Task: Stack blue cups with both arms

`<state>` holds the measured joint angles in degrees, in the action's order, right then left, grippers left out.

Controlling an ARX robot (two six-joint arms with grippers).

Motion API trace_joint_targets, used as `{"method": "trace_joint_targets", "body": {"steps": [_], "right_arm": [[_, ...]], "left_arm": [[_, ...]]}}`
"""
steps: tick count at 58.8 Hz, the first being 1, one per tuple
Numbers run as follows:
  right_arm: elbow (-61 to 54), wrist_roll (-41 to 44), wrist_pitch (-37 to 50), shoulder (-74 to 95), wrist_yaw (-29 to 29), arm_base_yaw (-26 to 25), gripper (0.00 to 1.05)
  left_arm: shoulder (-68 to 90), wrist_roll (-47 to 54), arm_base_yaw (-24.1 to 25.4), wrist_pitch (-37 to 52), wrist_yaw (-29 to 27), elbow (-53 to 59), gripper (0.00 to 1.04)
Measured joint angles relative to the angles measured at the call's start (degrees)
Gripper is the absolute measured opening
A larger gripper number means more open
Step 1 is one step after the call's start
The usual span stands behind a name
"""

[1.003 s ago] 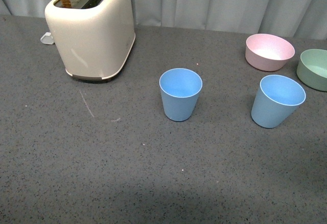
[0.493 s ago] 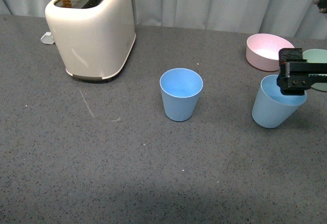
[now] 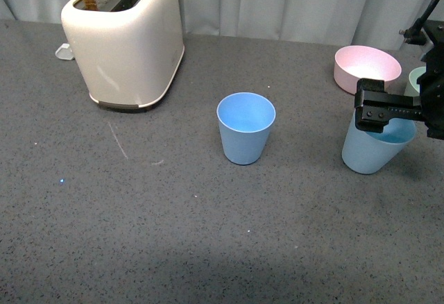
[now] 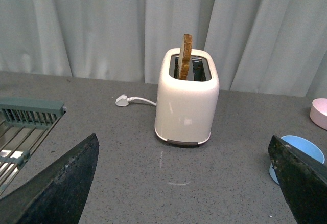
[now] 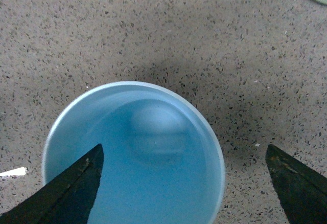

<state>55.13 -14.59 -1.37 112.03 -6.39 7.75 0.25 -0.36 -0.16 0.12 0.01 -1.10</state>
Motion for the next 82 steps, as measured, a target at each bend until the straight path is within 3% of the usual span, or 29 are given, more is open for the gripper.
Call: {"method": "trace_joint_targets", "body": {"steps": [32,37,45,58,75,82], "right_arm": [[0.0,-1.6,-0.2,1.4,-0.2,-1.5,0.14],[0.1,-2.6,-0.3,0.7,2.4,-1.8,0.01],[0.1,-3.1,-1.2,-0.1,4.0,-2.2,0.01],[1.3,-5.9,-5.1,-6.5,14.2,-1.4,0.01],[5.1,-9.6,-6.0,-10.2,20.2,6.8,0.01],[6.7,-10.3,-6.2,-8.7,18.9,9.7,0.01]], "left_arm": [[0.0,0.0,0.0,0.0,0.0,0.0,0.98],[0.0,0.0,0.0,0.0,0.0,0.0,0.98],[0.0,0.0,0.0,0.0,0.0,0.0,0.98],[0.0,0.0,0.0,0.0,0.0,0.0,0.98],[0.0,0.0,0.0,0.0,0.0,0.0,0.98],[0.0,0.0,0.0,0.0,0.0,0.0,0.98]]}}
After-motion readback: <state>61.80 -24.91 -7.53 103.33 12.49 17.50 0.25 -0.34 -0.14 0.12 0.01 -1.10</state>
